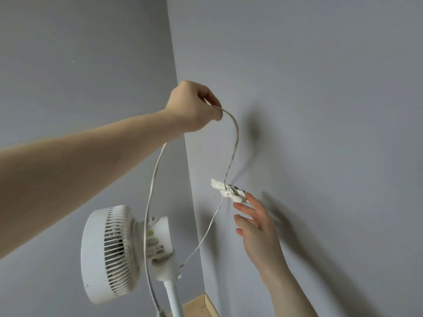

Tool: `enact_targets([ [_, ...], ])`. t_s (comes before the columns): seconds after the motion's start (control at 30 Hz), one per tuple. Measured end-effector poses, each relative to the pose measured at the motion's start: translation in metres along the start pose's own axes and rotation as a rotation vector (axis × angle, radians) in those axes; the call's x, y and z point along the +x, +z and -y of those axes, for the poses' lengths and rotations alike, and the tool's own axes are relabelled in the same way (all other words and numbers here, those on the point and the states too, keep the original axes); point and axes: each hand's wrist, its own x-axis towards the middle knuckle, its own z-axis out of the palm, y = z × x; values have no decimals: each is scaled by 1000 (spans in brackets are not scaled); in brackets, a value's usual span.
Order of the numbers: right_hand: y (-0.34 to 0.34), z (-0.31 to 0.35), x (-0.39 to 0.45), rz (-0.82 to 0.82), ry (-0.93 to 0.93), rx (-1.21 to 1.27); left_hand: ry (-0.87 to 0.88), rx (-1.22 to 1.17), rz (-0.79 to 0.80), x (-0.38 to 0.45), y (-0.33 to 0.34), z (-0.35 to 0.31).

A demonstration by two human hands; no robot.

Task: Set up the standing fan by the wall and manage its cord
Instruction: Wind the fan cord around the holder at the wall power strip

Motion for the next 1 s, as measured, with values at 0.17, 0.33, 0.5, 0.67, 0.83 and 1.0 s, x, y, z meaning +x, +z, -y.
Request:
enact_targets([
  [0.17, -1, 8, -3, 17, -37, 95, 50, -83, 172, -38, 7, -9],
  [0.33, -3, 17, -5, 66, -50, 320, 46, -145, 293, -60, 19, -9],
  [0.5, -7, 26, -2, 104, -126, 546, 117, -201, 491, -77, 24, -2],
  [0.67, -15, 27, 5, 49, -124, 729, 123, -249, 630, -84, 33, 26],
  [0.83, -26, 26, 7, -8, -60, 829, -103, -227, 557, -72, 64, 80],
  [1.0, -24, 16, 9, -253, 56, 671, -309, -54, 551, -63, 118, 131],
])
